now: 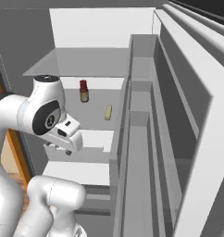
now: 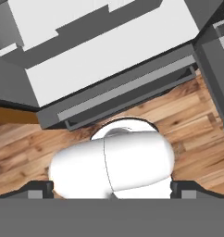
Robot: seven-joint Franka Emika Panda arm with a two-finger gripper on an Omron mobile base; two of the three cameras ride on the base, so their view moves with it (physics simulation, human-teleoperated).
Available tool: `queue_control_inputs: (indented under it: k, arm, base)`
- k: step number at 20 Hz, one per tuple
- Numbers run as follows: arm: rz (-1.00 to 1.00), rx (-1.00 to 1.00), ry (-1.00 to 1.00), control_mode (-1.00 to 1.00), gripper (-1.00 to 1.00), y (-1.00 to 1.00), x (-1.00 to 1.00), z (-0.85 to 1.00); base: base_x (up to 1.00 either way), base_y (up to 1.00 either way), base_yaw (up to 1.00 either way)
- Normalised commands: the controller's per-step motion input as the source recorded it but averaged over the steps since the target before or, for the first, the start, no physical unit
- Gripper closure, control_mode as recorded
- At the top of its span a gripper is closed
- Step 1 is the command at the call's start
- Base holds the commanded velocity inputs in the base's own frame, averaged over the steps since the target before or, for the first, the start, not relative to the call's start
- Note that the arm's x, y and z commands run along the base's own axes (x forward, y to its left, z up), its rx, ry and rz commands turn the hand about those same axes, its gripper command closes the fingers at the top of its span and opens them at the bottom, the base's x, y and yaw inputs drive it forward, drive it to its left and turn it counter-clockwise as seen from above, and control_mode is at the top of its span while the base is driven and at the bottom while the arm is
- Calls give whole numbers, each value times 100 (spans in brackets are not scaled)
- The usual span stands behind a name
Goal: Retrieve the butter from the fridge and place it on a plate on the dining table. Then retrieve the butter knife by the fridge and place it near the plate.
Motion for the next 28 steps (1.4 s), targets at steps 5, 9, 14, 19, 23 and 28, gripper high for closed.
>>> queue_control_inputs:
  k: [5, 9, 14, 19, 23, 28]
  arm:
    - [10, -6, -29, -100, -100, -54, 53, -25]
    - [15, -11, -44, -100, -100, -51, 58, -44]
    - [7, -3, 0, -100, -100, -2, 68, 20]
    - [11, 0, -2, -100, -100, -14, 84, 7]
    - [12, 0, -17, -100, -100, -6, 51, -2]
    - [2, 0, -16, -100, -100, 2, 53, 0]
  base:
    - [0, 0, 0]
    - [0, 0, 0]
    - [0, 0, 0]
    - [0, 0, 0]
    - [0, 0, 0]
    - [0, 0, 0]
